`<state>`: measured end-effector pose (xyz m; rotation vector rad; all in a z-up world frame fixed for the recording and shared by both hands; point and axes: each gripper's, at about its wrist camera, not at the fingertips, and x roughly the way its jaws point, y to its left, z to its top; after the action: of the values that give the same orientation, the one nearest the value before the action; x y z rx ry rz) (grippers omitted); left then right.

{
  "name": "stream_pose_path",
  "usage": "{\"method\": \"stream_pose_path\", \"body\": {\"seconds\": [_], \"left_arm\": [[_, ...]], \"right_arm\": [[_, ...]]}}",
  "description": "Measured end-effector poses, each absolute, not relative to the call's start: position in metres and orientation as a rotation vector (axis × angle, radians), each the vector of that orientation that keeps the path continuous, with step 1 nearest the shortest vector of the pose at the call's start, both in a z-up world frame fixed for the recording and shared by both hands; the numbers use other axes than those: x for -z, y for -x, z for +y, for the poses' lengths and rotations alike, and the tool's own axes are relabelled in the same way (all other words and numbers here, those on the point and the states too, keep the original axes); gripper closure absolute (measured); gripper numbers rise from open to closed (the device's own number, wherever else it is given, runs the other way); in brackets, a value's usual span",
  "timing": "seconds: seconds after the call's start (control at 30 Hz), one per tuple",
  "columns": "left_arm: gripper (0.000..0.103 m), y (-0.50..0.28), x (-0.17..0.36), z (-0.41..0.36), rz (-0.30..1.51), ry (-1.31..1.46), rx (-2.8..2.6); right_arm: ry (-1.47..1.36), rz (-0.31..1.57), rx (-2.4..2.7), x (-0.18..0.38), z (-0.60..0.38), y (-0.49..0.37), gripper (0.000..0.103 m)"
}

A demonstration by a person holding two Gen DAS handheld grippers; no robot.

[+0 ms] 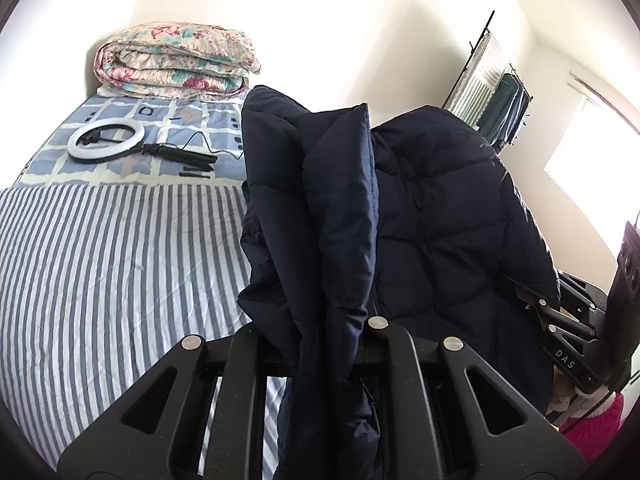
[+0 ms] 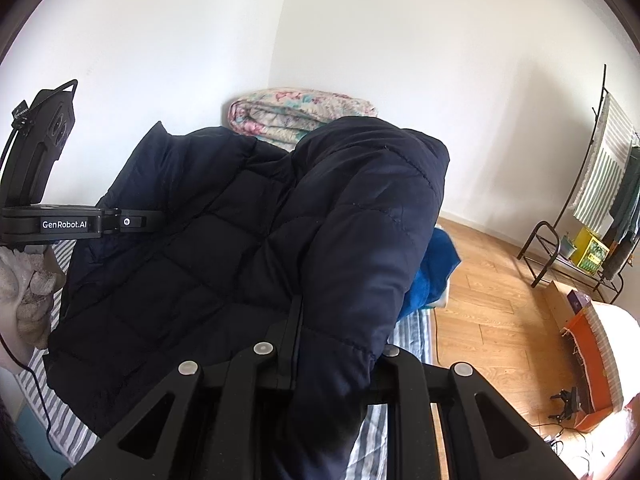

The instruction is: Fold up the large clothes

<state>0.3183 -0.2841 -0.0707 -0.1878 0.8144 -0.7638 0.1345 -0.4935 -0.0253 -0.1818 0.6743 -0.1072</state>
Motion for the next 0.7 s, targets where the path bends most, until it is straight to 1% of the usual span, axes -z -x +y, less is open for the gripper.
{"method": "stream_pose_path", "body": {"seconds": [0.23,0.43,0.7], "left_arm": [[0.093,-0.351,0.066,-0.305,0.788,0.207,0.802],[0.093,-0.408,0.066,-0.334,0.749,0.187,0.851],[0.093,-0.493,0.075,-0.375,0.735,0.201,0.846]], "right_arm": [[0.193,0.678,0.146,0.021,-0.512,-0.175,0.086],[0.166,0.670,0.168,0.020,-0.543,-0.226,0.087],[0.171,0.646,0.190,0.034,-0.579,-0.298,0.087]]}}
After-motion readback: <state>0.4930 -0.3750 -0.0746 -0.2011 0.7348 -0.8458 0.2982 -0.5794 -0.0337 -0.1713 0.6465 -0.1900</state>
